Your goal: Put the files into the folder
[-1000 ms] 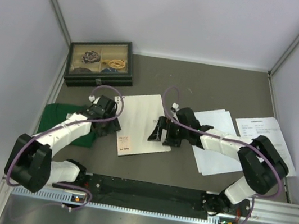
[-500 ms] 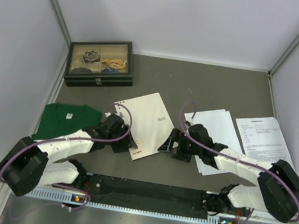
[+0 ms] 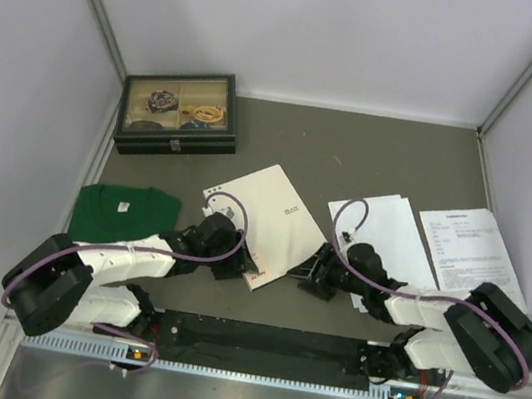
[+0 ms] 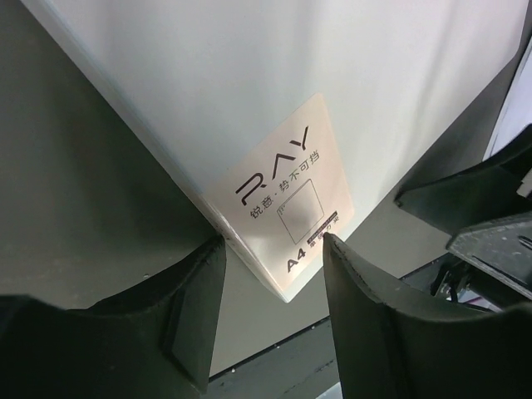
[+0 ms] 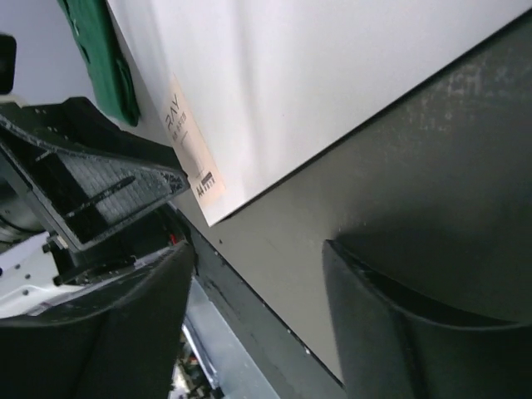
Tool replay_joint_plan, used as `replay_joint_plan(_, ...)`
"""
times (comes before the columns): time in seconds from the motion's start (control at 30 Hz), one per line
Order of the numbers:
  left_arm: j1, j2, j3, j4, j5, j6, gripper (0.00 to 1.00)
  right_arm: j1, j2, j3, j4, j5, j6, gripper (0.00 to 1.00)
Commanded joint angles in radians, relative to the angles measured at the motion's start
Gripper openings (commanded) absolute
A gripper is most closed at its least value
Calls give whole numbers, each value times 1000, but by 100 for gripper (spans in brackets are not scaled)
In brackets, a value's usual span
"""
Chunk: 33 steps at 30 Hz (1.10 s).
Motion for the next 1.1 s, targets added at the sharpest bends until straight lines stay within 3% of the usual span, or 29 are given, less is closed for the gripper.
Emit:
replay_joint_plan(0.0,-16,24,-9,34,-13,-11,56,-4,104,-11,270,-50,52,56)
replay_joint_plan(0.07,-16,19,-4,26,-16,-6,56,-4,171,-14,335,-62,64,47)
replay_joint_plan(0.2,-16,12,0,17,-16,4,56,-4,311,-11,512,-100,106,45)
replay_joint_plan(0.47,-16,31,0,25,-8,18,56,-4,716,-27,1133,-165,299,39)
replay_joint_plan(0.53,-16,39,0,34,-1,21,56,2,773,-5,1132,-166,296,40)
replay_joint_plan(0.67,-16,53,5,31,2,32,57,4,737,-13,1110,-121,261,45)
replay_joint_plan(0.83,-16,59,8,36,-1,35,57,4,736,15,1066,-91,253,44)
replay_joint_plan(0.93,-16,64,9,34,-1,34,57,4,767,36,1091,-58,256,39)
replay_joint_plan(1.07,-16,61,9,30,-1,35,57,4,767,50,1114,-6,241,23)
